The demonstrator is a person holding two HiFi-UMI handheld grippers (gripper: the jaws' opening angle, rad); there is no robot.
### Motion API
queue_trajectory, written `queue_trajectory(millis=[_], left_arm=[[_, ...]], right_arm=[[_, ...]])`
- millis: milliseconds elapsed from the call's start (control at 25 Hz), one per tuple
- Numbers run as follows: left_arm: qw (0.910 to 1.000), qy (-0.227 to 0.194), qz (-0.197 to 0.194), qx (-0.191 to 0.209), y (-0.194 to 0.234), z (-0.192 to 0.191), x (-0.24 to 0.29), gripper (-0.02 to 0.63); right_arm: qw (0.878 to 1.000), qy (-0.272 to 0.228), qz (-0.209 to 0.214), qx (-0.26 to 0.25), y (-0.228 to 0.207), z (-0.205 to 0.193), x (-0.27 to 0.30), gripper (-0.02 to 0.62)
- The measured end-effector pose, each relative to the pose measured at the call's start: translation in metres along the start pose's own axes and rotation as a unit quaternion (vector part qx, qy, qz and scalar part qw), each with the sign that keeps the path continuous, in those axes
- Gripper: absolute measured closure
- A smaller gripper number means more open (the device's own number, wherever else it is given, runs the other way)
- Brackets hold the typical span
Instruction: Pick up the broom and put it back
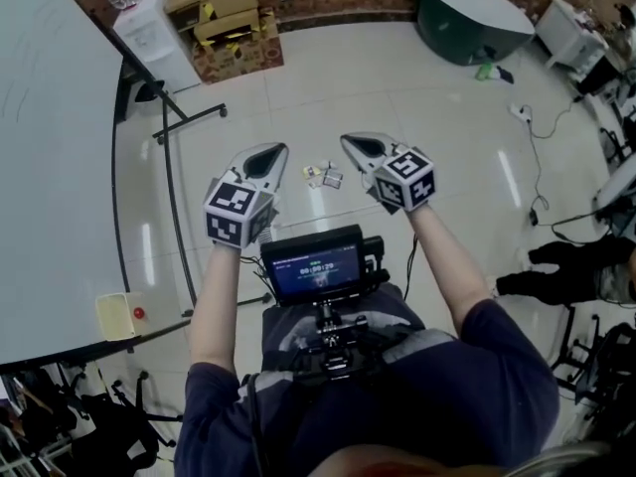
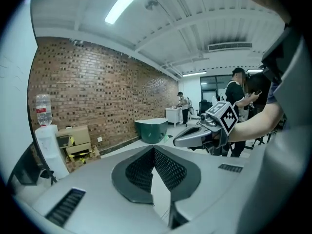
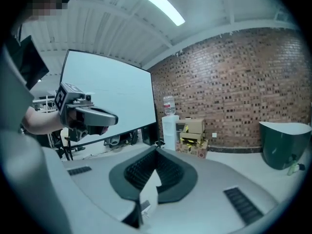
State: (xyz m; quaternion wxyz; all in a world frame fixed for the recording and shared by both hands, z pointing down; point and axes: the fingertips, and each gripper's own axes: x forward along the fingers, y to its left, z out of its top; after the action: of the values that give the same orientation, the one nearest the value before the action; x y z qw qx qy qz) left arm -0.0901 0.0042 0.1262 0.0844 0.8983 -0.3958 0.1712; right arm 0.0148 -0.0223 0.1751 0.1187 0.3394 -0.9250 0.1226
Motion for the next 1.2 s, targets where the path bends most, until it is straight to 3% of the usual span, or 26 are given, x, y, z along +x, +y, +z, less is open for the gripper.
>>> queue_trajectory(millis=[320, 520, 600, 880, 1200], left_arm=[[0.9989, -0.033, 0.03, -0.014, 0.016, 0.018, -0.016, 0.606], [0.9973, -0.039, 0.061, 0.004, -0.066, 0.015, -0.014, 0.606], [0.9964, -0.036, 0.076, -0.005, -0.077, 0.008, -0.023, 0.606], [0.99, -0.016, 0.124, -0.065, -0.023, -0.044, -0.071, 0.606], [0.9845, -0.016, 0.146, -0.096, 0.011, -0.054, -0.086, 0.606]], right_arm=[[0.999, -0.002, 0.016, -0.028, 0.026, 0.013, 0.003, 0.589], [0.997, -0.006, 0.062, -0.043, 0.049, -0.006, -0.066, 0.589], [0.995, -0.015, 0.086, -0.049, 0.063, -0.001, -0.076, 0.589], [0.984, -0.02, 0.17, -0.052, 0.116, 0.016, -0.015, 0.589], [0.978, -0.003, 0.201, -0.055, 0.123, 0.031, 0.021, 0.589]])
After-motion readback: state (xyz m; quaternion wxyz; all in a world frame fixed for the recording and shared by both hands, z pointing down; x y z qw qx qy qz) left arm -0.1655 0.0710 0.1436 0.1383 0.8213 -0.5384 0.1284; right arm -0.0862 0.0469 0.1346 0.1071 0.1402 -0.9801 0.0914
